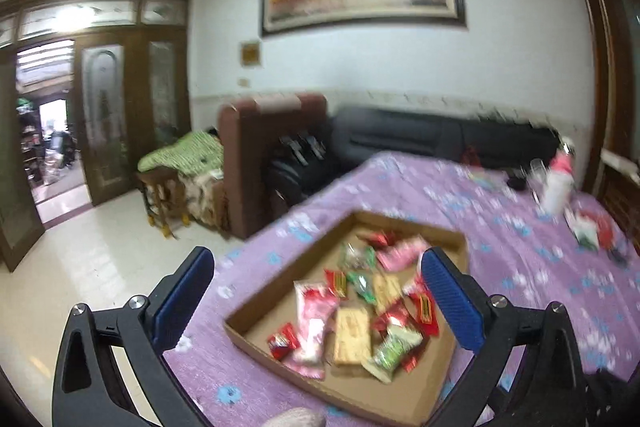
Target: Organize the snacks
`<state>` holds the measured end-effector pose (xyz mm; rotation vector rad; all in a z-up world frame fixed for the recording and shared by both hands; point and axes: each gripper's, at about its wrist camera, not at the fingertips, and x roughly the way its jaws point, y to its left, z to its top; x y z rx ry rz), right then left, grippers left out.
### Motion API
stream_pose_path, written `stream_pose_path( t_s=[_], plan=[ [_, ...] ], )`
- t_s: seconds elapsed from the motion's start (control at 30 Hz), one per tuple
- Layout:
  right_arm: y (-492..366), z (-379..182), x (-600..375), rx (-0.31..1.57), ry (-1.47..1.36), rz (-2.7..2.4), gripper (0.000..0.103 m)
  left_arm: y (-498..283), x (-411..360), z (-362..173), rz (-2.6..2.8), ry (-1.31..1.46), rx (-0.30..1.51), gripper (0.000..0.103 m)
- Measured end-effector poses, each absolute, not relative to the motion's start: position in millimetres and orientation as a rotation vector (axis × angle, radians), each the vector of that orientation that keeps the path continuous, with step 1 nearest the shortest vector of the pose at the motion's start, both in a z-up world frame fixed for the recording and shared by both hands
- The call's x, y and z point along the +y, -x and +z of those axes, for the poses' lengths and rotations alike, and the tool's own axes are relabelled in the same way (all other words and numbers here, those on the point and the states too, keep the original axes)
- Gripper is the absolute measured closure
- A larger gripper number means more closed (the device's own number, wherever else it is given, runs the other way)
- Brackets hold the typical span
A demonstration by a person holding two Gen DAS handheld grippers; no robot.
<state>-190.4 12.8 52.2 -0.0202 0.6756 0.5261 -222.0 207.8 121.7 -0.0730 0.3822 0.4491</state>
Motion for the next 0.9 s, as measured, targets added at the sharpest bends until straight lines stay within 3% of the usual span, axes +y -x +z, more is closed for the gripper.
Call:
stream_pose_path(
  t_s=[0.9],
  plan=[
    [184.5, 40.7, 31.0, 0.719, 0.081, 0.513, 0.031, 203.7, 223.3, 75.8, 0.343, 0.182, 0.614, 0.000]
  ],
)
